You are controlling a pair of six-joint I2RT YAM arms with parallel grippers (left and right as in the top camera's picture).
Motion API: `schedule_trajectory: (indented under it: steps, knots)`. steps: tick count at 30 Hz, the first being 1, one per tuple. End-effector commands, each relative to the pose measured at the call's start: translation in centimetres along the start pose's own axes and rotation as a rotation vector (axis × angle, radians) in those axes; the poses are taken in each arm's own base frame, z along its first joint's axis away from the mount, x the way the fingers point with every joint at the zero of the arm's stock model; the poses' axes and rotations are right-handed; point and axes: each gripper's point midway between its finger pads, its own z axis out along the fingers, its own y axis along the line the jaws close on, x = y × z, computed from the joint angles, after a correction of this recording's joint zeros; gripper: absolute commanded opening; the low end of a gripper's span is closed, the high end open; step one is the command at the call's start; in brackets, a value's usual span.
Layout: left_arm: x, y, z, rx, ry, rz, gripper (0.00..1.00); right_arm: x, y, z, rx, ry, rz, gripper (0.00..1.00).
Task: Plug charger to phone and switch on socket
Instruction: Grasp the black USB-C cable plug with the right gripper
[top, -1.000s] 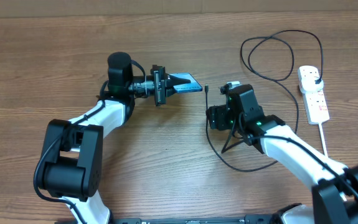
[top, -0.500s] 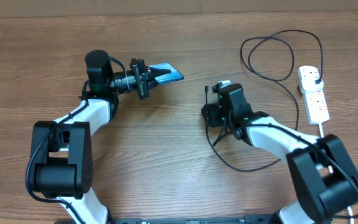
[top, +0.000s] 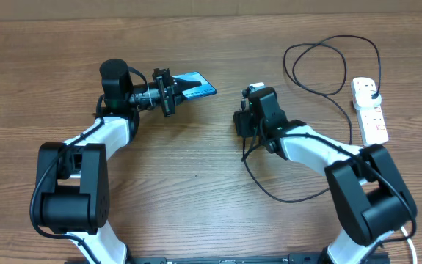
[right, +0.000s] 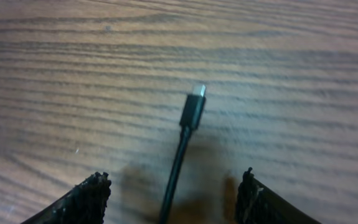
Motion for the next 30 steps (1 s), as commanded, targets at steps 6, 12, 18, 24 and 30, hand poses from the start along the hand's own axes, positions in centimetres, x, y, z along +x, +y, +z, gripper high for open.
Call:
schedule_trajectory:
  steps: [6, 12, 18, 24, 30]
  knots:
    - [1.0, -2.0, -0.8, 0.026, 0.012, 0.106, 0.05, -1.3, 0.0, 3.2, 0.081, -0.001, -0.040, 0.60]
    - [1.2, -2.1, -0.9, 0.026, 0.020, 0.119, 0.04, -1.5, -0.5, 4.5, 0.112, 0.007, -0.031, 0.45]
    - [1.3, -2.2, -0.9, 0.027, 0.022, 0.125, 0.05, -0.2, -1.0, 4.8, 0.127, 0.054, -0.007, 0.35]
    - [1.4, -2.1, -0.9, 0.024, 0.028, 0.125, 0.05, 0.5, -1.7, 4.6, 0.166, 0.080, 0.009, 0.34]
    - [1.4, -2.1, -0.9, 0.024, 0.028, 0.125, 0.05, 1.1, -1.9, 4.5, 0.174, 0.105, 0.005, 0.27]
